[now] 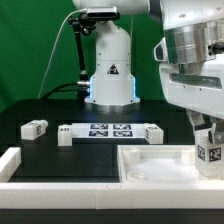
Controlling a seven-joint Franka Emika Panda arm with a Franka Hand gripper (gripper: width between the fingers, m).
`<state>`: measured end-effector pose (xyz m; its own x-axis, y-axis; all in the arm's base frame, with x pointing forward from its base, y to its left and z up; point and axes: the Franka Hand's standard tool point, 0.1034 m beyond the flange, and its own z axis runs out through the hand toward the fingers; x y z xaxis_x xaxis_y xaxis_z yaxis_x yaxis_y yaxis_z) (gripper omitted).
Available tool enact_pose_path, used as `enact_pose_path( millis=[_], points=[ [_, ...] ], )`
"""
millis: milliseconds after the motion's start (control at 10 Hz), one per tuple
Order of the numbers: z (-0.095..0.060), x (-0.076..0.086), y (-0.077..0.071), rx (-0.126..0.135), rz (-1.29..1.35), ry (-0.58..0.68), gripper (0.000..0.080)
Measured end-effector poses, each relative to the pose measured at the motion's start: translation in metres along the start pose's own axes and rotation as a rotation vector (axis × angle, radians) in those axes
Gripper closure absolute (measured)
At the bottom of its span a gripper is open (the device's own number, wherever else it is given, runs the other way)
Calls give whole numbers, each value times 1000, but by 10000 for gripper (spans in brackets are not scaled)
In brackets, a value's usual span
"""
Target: Assemble one leg
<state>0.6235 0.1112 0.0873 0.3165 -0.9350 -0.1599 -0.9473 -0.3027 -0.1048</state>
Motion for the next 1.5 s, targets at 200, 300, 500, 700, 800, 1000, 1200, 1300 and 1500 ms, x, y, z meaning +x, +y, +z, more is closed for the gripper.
enact_pose_path(
  millis=[200,300,500,700,800,1000,1200,1300,1500],
  points=[
    [-1,-1,-1,-3,-92,-3,200],
    [-1,-2,-1,-10,-162,-6,200],
    [-1,-8,0,-37,-410,-11,153],
    [0,-12,-1,-75,-644,-10,153],
    [1,-11,-4,-90,-767,-1,150],
    [6,-6,-6,-105,-981,15,150],
    [8,-3,-8,-89,-1164,29,150],
    [8,-1,-8,-84,-1258,33,150],
    [8,0,-8,-82,-1283,32,273]
  ],
)
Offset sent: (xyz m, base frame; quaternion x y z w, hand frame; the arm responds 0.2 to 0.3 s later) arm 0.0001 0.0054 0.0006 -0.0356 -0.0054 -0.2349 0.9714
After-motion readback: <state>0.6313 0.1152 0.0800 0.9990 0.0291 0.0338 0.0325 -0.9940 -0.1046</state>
